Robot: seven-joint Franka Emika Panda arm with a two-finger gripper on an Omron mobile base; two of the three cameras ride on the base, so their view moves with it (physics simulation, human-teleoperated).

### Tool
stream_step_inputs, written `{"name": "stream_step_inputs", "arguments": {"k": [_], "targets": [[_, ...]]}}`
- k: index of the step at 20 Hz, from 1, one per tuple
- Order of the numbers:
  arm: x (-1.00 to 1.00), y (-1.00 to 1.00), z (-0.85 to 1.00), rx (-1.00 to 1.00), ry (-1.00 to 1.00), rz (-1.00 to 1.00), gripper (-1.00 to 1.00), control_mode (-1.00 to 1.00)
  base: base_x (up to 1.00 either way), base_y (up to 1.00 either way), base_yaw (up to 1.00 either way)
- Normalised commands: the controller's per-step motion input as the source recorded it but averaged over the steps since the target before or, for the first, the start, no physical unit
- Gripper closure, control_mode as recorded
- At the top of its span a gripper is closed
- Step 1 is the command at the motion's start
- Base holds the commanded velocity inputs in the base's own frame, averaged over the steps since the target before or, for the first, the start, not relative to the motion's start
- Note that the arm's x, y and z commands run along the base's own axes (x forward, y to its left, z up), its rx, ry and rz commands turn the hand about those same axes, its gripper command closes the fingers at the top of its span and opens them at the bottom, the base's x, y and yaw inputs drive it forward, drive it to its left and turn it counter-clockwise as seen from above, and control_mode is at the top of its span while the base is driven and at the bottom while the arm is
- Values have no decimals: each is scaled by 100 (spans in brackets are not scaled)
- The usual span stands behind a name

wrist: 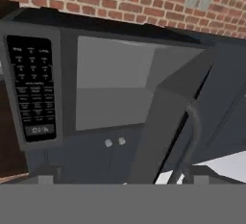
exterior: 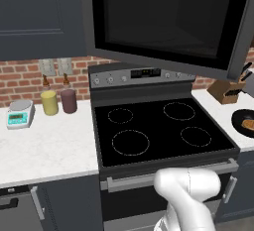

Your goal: Open the microwave, place the bowl with waffle inside the microwave, then close the microwave door and turn it on.

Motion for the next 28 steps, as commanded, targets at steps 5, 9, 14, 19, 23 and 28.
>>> {"name": "stream_step_inputs", "arguments": {"k": [5, 9, 14, 19, 23, 28], "targets": [[99, -52, -59, -20, -1, 24, -100, -100, 0, 0, 0], [100, -5, -12, -25, -18, 24, -100, -100, 0, 0, 0], [100, 3, 16, -19, -20, 14, -100, -100, 0, 0, 0], [53, 34, 43, -26, -30, 14, -100, -100, 0, 0, 0], [-31, 89, 54, -38, -51, 21, -100, -100, 0, 0, 0], [-97, 100, 39, -42, -57, 17, -100, -100, 0, 0, 0]]}}
